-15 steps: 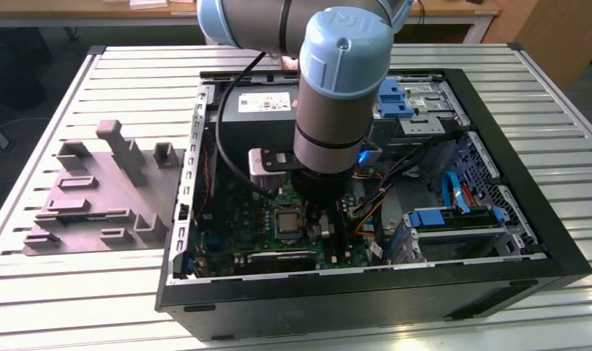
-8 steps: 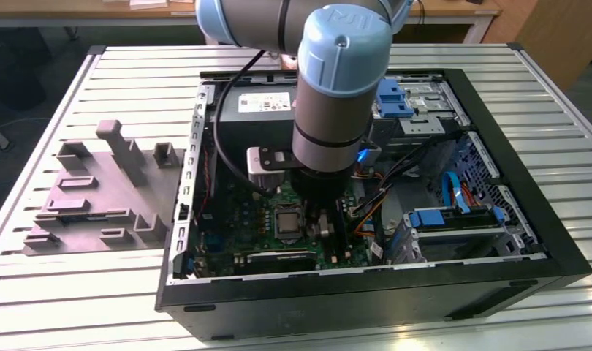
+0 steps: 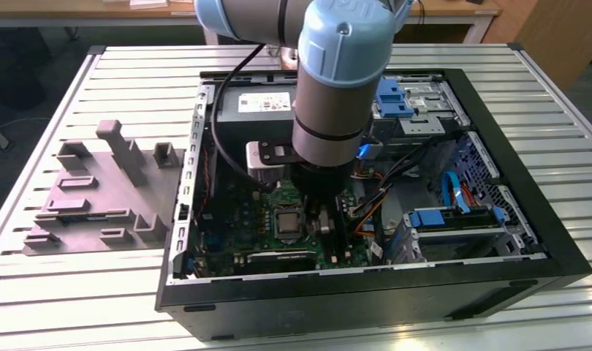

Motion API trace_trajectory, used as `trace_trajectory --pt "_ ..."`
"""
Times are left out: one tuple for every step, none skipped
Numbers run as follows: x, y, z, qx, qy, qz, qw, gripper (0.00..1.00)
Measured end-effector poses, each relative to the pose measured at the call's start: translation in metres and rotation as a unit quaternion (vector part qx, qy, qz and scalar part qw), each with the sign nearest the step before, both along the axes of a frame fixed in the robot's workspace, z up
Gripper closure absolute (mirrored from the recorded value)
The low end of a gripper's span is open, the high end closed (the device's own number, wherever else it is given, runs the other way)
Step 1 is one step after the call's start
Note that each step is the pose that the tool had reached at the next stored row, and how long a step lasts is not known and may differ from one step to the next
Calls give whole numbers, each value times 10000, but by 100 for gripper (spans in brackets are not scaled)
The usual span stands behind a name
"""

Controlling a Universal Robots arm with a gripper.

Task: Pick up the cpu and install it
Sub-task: 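Install the first cpu locking lever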

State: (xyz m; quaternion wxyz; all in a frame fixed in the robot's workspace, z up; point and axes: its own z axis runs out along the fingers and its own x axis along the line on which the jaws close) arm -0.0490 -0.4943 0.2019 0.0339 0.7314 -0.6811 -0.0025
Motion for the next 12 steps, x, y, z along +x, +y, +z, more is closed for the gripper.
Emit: trace_trajectory --pt "0 0 14 0 0 0 10000 89" --pt "0 0 34 0 0 0 10000 89" --pt "0 0 59 0 0 0 10000 89" --pt "0 0 86 0 0 0 10000 89" --pt "0 0 107 0 0 0 10000 89" --pt "0 0 117 0 0 0 10000 89" --pt "0 0 117 1 0 0 10000 89" --pt "0 0 117 2 0 0 10000 89" --pt "0 0 121 1 0 0 10000 89" --pt "0 0 123 0 0 0 10000 89" --pt "0 0 124 0 0 0 10000 89" --pt "0 0 125 0 0 0 10000 89"
